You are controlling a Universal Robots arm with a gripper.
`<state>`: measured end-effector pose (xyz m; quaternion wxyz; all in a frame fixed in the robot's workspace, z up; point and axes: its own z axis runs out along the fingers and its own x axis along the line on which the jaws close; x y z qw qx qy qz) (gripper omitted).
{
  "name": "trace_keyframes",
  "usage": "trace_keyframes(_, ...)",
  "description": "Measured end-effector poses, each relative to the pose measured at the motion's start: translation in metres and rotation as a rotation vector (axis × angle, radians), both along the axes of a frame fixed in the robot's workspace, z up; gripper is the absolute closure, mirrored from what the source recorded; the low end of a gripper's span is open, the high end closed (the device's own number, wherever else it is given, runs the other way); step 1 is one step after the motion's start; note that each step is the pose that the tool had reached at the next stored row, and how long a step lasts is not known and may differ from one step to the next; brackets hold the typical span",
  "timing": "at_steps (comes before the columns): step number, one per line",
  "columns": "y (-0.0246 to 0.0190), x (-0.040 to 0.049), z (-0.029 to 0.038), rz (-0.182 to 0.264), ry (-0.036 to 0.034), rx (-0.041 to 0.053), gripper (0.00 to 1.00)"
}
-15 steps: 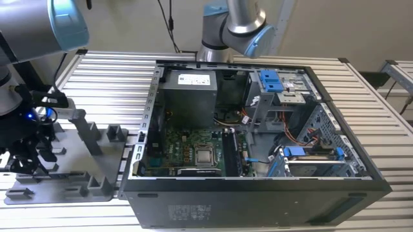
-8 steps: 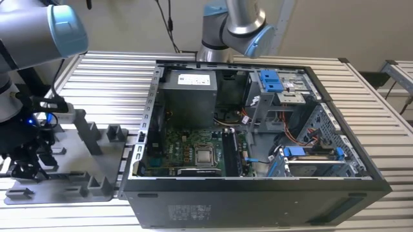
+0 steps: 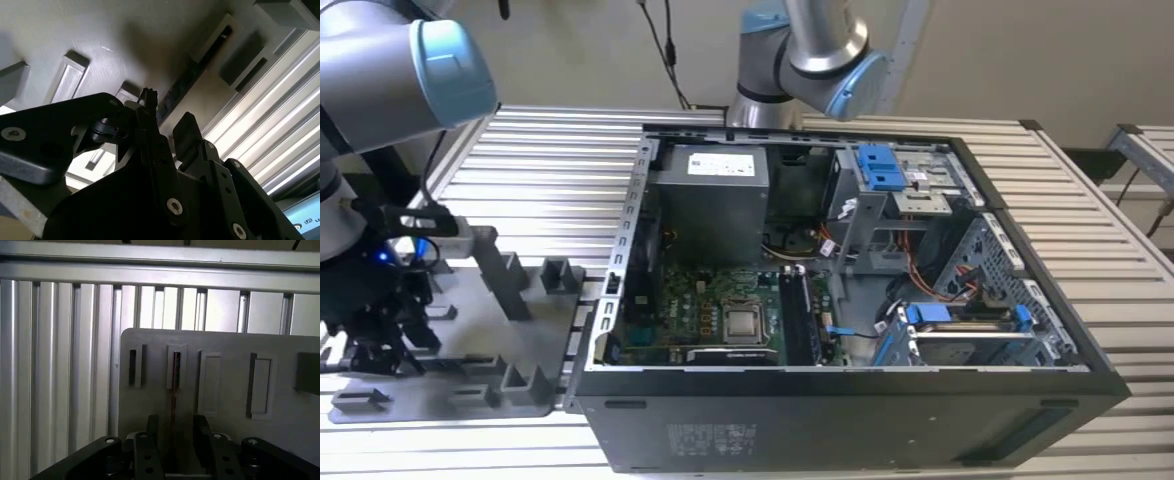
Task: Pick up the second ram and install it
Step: 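Pick up the second ram and move it above second insertion slot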
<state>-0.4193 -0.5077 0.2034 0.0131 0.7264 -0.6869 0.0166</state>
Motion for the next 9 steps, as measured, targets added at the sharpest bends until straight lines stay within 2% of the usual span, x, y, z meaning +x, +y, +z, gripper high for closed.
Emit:
trace_keyframes(3, -0.0007, -0.0003, -0.0025, 0.009, -0.0085, 0.0008, 0.58)
trace_keyframes(9, -0.0022, -0.0005, -0.0058, 0.01, -0.0088, 0.0011, 0.58)
